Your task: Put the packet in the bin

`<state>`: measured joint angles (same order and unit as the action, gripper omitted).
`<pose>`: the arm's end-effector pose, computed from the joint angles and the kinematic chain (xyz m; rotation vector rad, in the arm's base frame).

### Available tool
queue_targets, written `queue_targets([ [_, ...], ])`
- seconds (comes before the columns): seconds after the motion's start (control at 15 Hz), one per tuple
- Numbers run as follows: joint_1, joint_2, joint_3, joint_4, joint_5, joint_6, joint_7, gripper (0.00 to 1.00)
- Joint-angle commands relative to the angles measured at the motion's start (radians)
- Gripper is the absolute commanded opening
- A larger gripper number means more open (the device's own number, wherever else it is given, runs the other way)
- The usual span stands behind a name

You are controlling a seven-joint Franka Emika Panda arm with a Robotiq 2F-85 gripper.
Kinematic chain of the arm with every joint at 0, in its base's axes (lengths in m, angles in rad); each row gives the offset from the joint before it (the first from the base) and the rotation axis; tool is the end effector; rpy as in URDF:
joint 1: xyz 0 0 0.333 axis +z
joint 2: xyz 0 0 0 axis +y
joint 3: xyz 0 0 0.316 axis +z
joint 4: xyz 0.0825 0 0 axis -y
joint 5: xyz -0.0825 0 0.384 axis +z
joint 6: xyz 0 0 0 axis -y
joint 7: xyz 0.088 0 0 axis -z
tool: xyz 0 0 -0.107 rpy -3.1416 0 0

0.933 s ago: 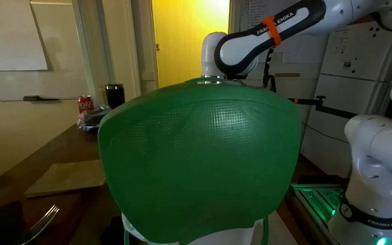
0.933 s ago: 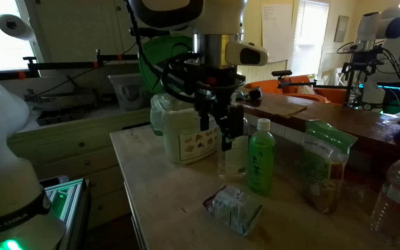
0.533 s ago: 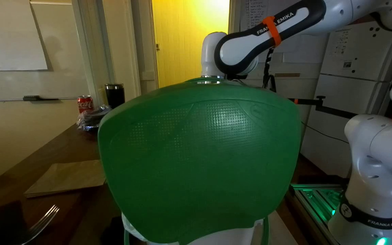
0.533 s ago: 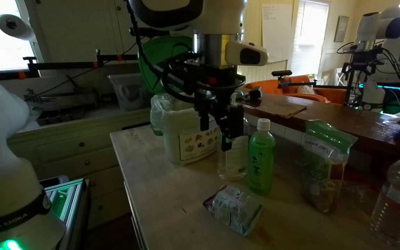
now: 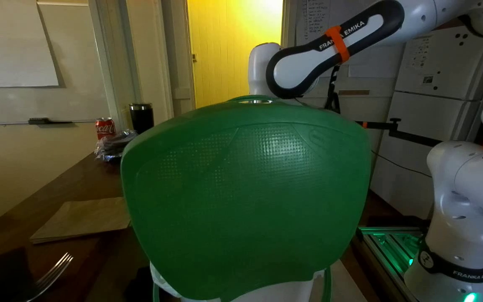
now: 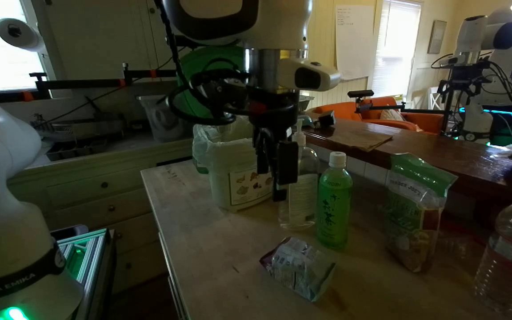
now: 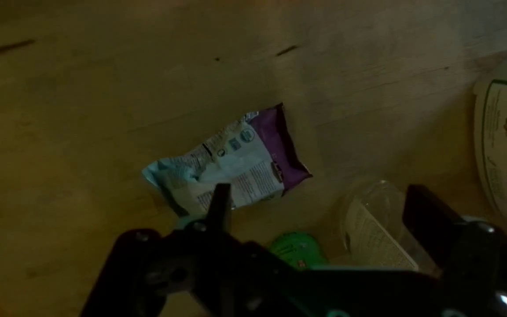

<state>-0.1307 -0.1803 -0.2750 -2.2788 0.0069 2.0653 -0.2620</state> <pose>0.4428 -0.1924 0.4234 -3.0690 0.2181 0.0307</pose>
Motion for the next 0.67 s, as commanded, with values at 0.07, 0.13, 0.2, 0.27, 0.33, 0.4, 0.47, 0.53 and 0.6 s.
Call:
queue_targets([
  [0.07,-0.05,-0.021,0.062,-0.109,-0.086,0.149,0.286,1.0],
  [0.13,-0.058,-0.017,0.07,-0.129,-0.103,0.194,0.344,1.0],
  [0.2,-0.067,-0.01,0.071,-0.15,-0.112,0.242,0.387,1.0],
  [0.27,-0.076,-0.005,0.075,-0.168,-0.132,0.284,0.432,1.0],
  [0.33,-0.082,0.001,0.074,-0.187,-0.13,0.319,0.456,1.0],
  [0.4,-0.093,0.006,0.077,-0.205,-0.151,0.358,0.496,1.0],
  [0.47,-0.099,0.009,0.076,-0.222,-0.151,0.387,0.513,1.0],
  [0.53,-0.106,0.015,0.076,-0.236,-0.154,0.416,0.536,1.0],
  [0.6,-0.113,0.023,0.076,-0.249,-0.159,0.446,0.558,1.0],
])
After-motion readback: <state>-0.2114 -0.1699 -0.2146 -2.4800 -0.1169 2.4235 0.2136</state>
